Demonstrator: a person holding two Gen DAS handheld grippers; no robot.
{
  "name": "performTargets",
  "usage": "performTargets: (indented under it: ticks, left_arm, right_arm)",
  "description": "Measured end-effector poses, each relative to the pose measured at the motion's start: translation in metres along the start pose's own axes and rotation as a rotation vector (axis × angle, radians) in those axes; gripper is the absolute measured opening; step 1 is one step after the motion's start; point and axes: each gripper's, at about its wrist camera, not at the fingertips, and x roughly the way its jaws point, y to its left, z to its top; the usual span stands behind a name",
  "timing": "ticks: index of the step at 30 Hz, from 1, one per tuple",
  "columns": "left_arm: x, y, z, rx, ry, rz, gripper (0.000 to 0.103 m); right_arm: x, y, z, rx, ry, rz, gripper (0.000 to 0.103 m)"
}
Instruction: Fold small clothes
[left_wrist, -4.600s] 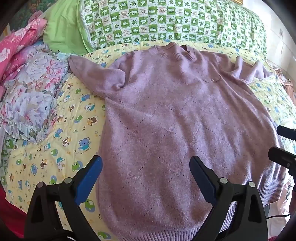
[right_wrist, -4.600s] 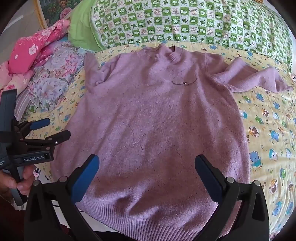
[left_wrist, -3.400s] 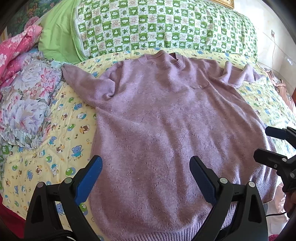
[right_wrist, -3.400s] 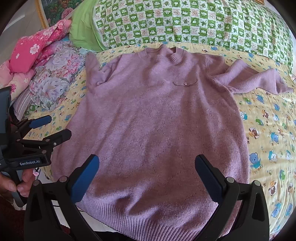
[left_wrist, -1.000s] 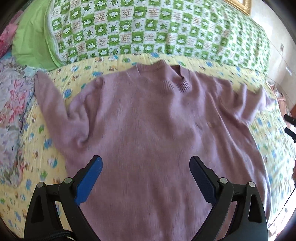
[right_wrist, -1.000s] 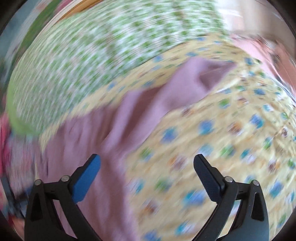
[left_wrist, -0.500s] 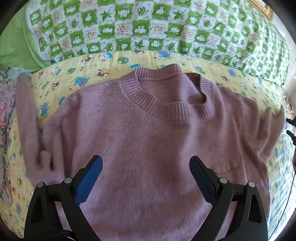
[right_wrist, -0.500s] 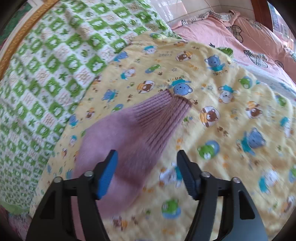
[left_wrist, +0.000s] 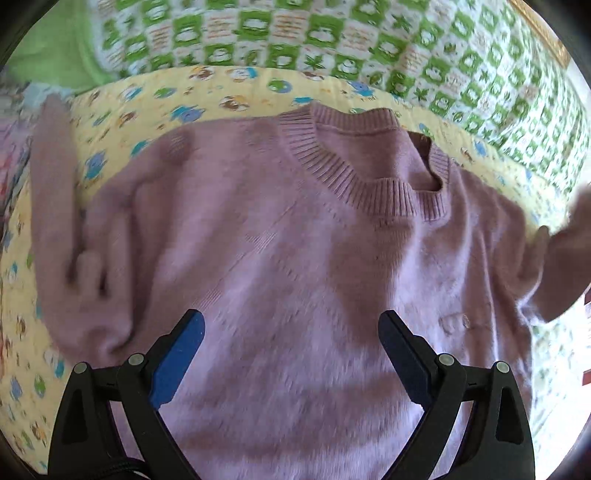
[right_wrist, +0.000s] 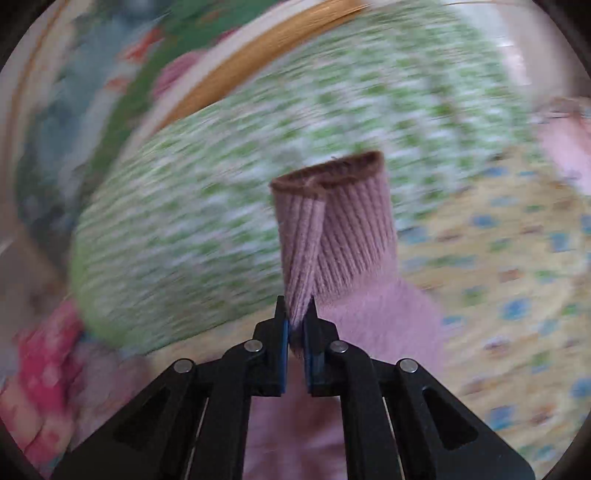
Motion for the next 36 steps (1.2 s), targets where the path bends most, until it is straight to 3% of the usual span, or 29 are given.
performTargets:
  ticks: [2, 3, 5, 7, 11, 18, 20, 22, 23, 24, 25, 28, 30, 33, 34, 36]
  left_arm:
    - [-0.010, 0.010, -0.008, -0.020, -0.003, -0.017, 0.096]
    - [-0.014, 0.014, -0.011, -0.030, -0.001, -0.026, 0.096]
    - [-0.021, 0.022, -0.019, -0.051, 0.010, -0.050, 0.096]
    - [-0.024, 0.030, -0.024, -0.073, 0.022, -0.084, 0.096]
    - [-0.013, 0.041, -0.024, -0.120, 0.072, -0.123, 0.096]
    - [0.030, 0.045, -0.011, -0.224, 0.141, -0.142, 0.094]
    - [0.037, 0.033, 0.001, -0.217, 0.120, -0.153, 0.084]
    - [0.041, 0.021, 0.010, -0.193, 0.118, -0.173, 0.044]
    - [0.043, 0.016, 0.013, -0.177, 0.123, -0.157, 0.035]
    - [0.044, 0.010, 0.016, -0.151, 0.121, -0.140, 0.017]
    - [0.040, 0.006, 0.017, -0.130, 0.114, -0.150, 0.006]
    - [0.009, 0.008, 0.015, -0.125, 0.043, -0.181, 0.005]
    - [-0.025, 0.021, 0.011, -0.172, -0.031, -0.218, 0.004]
    - [-0.065, 0.054, 0.003, -0.207, -0.114, -0.171, 0.004]
    - [-0.069, 0.067, 0.000, -0.215, -0.119, -0.162, 0.004]
    - [-0.062, 0.088, -0.008, -0.243, -0.089, -0.112, 0.004]
  right_arm:
    - [0.049, 0.048, -0.034, -0.025, 0.148, 0.145, 0.011]
    - [0.071, 0.065, -0.052, -0.027, 0.221, 0.179, 0.011]
    - [0.113, 0.092, -0.091, -0.002, 0.403, 0.231, 0.025]
    - [0.131, 0.100, -0.117, 0.025, 0.491, 0.251, 0.027]
    - [0.125, 0.085, -0.137, 0.039, 0.500, 0.178, 0.028]
    - [0.077, 0.004, -0.129, 0.159, 0.415, -0.044, 0.028]
    - [0.068, -0.011, -0.125, 0.185, 0.398, -0.085, 0.028]
    - [0.058, -0.024, -0.123, 0.212, 0.381, -0.124, 0.028]
    - [0.054, -0.028, -0.121, 0.222, 0.371, -0.139, 0.028]
    - [0.051, -0.032, -0.119, 0.233, 0.361, -0.155, 0.028]
    - [0.049, -0.034, -0.117, 0.239, 0.351, -0.164, 0.028]
    - [0.041, -0.036, -0.110, 0.238, 0.312, -0.188, 0.028]
    - [0.034, -0.040, -0.104, 0.230, 0.293, -0.206, 0.028]
    - [0.032, -0.049, -0.100, 0.216, 0.284, -0.239, 0.028]
    - [0.034, -0.051, -0.100, 0.213, 0.286, -0.248, 0.028]
    - [0.043, -0.057, -0.101, 0.195, 0.300, -0.284, 0.038]
